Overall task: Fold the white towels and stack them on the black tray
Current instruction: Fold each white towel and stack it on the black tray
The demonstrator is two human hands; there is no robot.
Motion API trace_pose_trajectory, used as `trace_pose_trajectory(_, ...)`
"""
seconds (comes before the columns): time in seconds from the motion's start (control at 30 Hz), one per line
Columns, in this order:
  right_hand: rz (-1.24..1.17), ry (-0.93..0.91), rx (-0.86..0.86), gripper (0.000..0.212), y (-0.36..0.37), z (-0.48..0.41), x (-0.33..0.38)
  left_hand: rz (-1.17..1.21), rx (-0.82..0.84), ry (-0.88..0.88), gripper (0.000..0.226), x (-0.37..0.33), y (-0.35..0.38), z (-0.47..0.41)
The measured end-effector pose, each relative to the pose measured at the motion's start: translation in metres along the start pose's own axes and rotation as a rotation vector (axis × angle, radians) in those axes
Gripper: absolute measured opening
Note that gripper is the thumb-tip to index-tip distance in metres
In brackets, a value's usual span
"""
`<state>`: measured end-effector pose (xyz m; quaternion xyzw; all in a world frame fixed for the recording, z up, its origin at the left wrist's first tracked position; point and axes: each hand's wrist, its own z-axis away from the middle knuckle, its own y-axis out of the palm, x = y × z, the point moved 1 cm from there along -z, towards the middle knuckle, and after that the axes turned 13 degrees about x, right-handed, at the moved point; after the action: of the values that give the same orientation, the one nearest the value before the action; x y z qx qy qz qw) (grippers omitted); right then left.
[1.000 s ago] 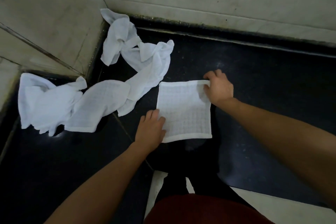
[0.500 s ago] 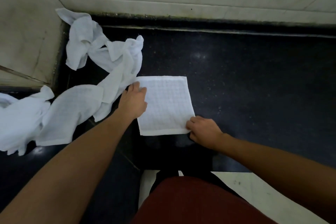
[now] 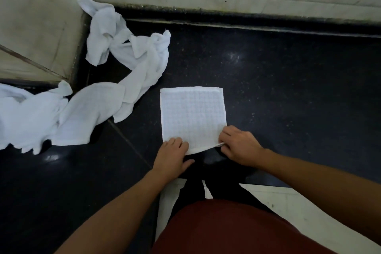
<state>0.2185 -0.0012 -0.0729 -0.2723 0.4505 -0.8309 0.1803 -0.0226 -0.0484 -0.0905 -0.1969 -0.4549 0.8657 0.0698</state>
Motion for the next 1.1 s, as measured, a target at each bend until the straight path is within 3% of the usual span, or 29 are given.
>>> trace_pose_trajectory(0.13, -0.004, -0.071, 0.016, 0.011, 0.006, 0.008, -0.002, -0.004, 0.003, -0.022, 0.02, -0.006, 0.003, 0.007)
trace_pose_trajectory(0.3, -0.094, -0.039, 0.278, 0.015, 0.001, 0.017, -0.005, -0.048, 0.042, 0.059, 0.022, -0.002, 0.004, 0.028)
trace_pose_trajectory(0.43, -0.271, 0.043, 0.404, 0.017, -0.011, 0.02, -0.015, 0.229, 0.096, 0.025, 0.016, 0.006, -0.01, 0.042)
trace_pose_trajectory(0.63, -0.564, 0.181, 0.201, 0.012, -0.043, -0.003, -0.037, 0.59, -0.043, -0.08, 0.015, 0.039, -0.062, 0.023)
trace_pose_trajectory(0.87, -0.488, 0.39, 0.068, 0.017, -0.066, -0.059, -0.051, 0.558, -0.247, -0.252, 0.018, 0.061, -0.095, -0.04)
trace_pose_trajectory(1.1, -0.397, 0.523, 0.119, 0.019, -0.063, -0.08, -0.056, 0.46, -0.215, -0.282, 0.023, 0.067, -0.095, -0.08)
